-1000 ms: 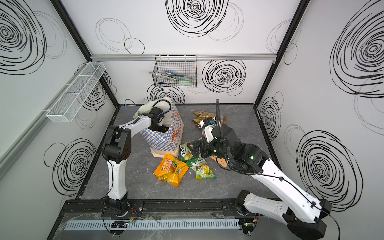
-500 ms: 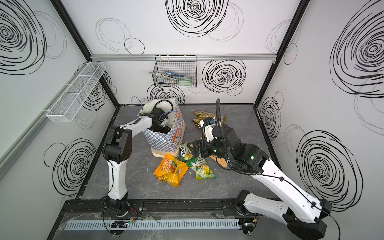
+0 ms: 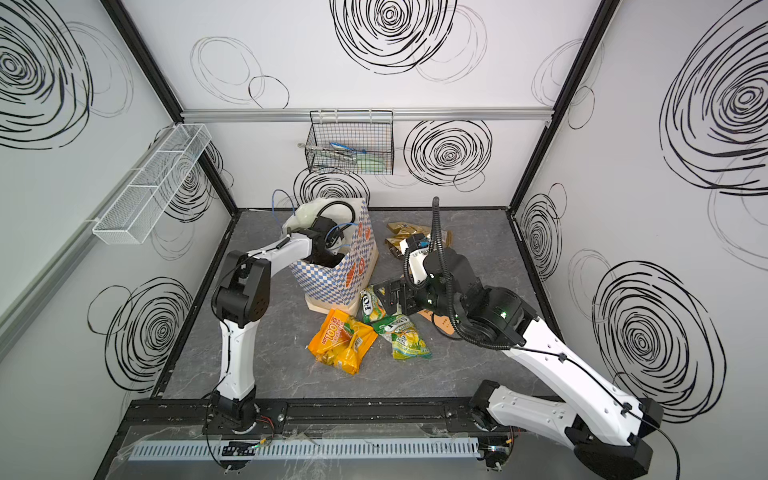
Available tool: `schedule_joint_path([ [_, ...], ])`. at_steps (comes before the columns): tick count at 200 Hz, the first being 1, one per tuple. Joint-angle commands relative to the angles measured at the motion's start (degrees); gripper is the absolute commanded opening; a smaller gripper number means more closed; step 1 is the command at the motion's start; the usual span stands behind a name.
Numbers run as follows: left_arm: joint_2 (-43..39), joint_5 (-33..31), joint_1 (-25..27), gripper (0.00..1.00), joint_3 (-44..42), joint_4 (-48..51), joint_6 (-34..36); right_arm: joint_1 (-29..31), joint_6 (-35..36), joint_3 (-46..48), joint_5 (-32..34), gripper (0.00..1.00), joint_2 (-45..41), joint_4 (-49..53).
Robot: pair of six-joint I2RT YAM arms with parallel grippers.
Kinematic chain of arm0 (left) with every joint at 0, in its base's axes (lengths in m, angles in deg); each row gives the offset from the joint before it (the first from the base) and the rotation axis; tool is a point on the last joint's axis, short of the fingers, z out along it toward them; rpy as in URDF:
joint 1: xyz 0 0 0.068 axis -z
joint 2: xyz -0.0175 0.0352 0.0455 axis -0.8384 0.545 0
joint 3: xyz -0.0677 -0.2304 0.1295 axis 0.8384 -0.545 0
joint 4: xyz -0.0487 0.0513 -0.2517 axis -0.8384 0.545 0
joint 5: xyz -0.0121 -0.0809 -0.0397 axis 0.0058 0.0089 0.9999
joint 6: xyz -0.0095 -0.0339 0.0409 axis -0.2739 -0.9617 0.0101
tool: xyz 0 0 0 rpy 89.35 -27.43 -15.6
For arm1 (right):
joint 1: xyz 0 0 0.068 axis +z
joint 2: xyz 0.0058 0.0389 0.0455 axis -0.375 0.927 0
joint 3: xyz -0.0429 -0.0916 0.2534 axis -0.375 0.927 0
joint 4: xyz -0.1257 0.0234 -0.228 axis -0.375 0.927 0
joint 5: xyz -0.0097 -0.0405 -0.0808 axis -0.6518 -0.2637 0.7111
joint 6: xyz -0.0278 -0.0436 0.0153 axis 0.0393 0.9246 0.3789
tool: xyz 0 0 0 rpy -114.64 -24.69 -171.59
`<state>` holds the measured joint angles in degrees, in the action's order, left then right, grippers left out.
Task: Take the snacks out of the paper bag
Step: 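Reach the left gripper down onto the last green Fox's bag, then grasp the green Fox's bag with the left gripper and lift it upward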
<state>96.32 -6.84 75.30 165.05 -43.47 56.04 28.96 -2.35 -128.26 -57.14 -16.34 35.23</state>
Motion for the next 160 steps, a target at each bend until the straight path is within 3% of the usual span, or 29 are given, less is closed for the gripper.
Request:
schedule_joint_path([
  [1, 1.49, -0.95, 0.78, 0.13, -0.15, 1.94, 0.54, -0.05, -0.81, -0.2, 0.45, 0.97, -0.85, -0.76],
  [14, 0.49, -0.8, 0.65, 0.0, 0.07, 1.92, 0.57, -0.01, -0.81, -0.26, 0.29, 0.97, -0.72, -0.75],
  [160, -12.56, -0.32, -1.01, 0.0, 11.41, 8.54, 0.04, -0.03, -0.63, -0.31, 0.54, 0.97, -0.76, -1.06],
])
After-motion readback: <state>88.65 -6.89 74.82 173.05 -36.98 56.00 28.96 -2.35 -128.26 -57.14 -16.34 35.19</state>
